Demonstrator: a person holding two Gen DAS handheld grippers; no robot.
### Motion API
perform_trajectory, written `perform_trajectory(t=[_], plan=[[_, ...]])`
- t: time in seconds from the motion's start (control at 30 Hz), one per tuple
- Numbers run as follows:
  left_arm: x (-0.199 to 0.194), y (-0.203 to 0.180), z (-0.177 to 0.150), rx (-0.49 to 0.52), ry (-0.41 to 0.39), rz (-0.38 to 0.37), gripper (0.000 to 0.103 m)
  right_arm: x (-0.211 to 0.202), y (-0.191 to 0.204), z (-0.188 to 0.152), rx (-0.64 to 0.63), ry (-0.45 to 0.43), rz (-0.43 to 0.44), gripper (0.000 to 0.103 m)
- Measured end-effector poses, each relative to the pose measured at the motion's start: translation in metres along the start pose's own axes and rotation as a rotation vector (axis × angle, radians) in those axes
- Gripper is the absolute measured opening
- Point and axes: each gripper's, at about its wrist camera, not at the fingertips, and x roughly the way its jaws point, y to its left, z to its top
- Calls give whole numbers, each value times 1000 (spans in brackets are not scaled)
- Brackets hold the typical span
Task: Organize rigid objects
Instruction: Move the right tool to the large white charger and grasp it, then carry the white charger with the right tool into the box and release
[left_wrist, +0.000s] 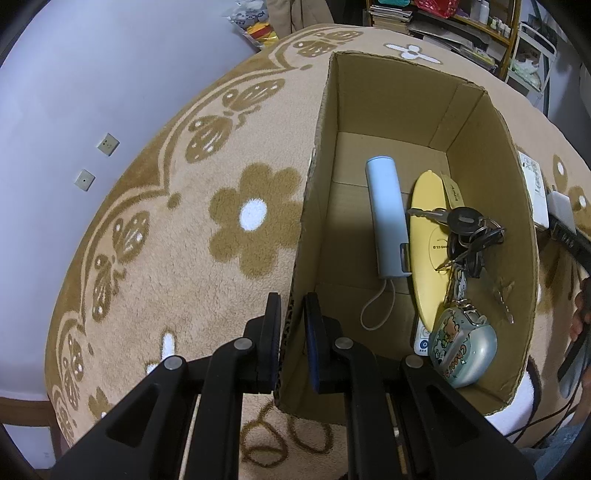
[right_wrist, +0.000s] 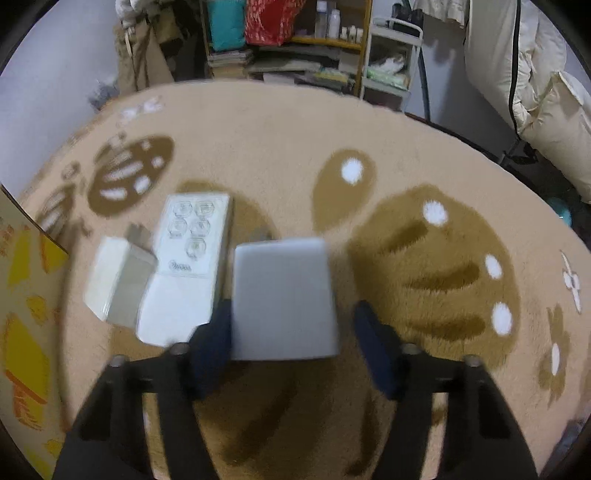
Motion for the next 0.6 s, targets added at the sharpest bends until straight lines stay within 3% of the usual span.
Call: perform_trajectory(t=[0.23, 0.37, 0.6], plan=[[-1, -1, 0, -3, 1, -3, 11, -2, -13, -4, 58, -23, 50, 57], [-1, 0, 0, -7, 1, -10, 11, -5, -8, -5, -10, -38, 29, 56], [-2, 2, 0, -12, 1, -15, 11, -14, -6, -3, -22, -32, 52, 56]])
